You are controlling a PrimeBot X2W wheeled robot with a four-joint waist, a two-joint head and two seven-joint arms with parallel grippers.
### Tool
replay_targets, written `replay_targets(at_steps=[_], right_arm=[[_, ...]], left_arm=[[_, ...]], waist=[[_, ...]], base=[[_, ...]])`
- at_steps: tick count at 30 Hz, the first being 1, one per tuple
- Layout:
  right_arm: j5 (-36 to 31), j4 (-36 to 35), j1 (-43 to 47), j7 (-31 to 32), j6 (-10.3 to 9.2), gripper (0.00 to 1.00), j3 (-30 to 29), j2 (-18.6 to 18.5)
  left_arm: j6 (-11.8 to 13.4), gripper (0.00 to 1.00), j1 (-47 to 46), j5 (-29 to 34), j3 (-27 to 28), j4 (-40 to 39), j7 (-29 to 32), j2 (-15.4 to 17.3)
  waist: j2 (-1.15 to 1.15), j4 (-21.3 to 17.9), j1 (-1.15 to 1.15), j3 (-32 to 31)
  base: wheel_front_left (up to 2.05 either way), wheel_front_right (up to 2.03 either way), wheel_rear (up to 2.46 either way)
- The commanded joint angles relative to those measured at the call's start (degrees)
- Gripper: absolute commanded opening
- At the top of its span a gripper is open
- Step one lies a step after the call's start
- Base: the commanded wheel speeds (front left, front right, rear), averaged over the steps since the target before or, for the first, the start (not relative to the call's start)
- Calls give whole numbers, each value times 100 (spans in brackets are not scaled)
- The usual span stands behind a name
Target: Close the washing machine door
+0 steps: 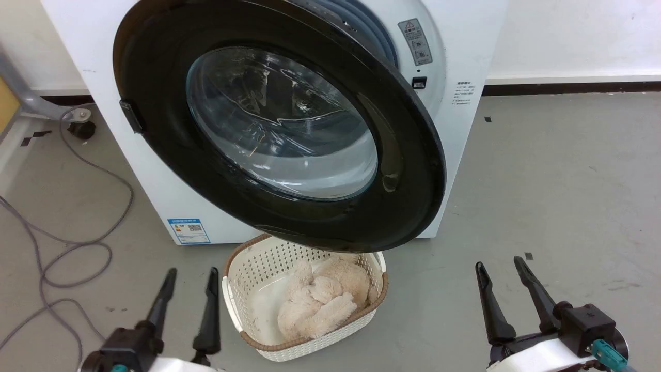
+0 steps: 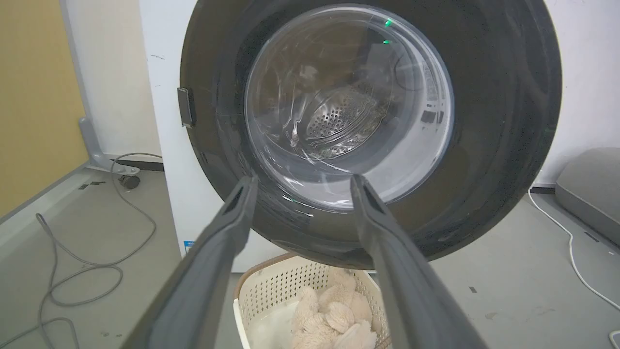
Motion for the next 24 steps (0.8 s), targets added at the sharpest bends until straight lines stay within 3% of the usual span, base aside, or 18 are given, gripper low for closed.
replay_targets(at_steps=[1, 10, 11, 12, 13, 24], right_arm=[[-11, -38, 83, -26, 3, 100, -6, 3], [-11, -140, 86, -26, 3, 100, -8, -51], [-11, -128, 81, -26, 3, 90, 18, -80], [-3, -135, 61, -26, 3, 41, 51, -112], [3, -154, 35, -26, 3, 2, 112, -161], [394, -188, -822, -26, 3, 0, 1161, -1231]], left_arm=[[-32, 100, 95, 130, 4, 37, -30, -56], [-235, 100, 87, 533, 178, 102, -30, -383], [-256, 100, 69, 579, 185, 110, -30, -408], [-279, 100, 47, 623, 189, 116, -30, -433], [-298, 100, 25, 667, 189, 119, -30, -456], [-440, 100, -294, 953, 212, 87, -30, -641]], waist=[[0, 26, 0, 15], [0, 195, 0, 100], [0, 221, 0, 115], [0, 250, 0, 134], [0, 281, 0, 161], [0, 733, 0, 732]], base=[[0, 0, 0], [0, 0, 0], [0, 0, 0], [0, 0, 0], [0, 0, 0], [0, 0, 0]])
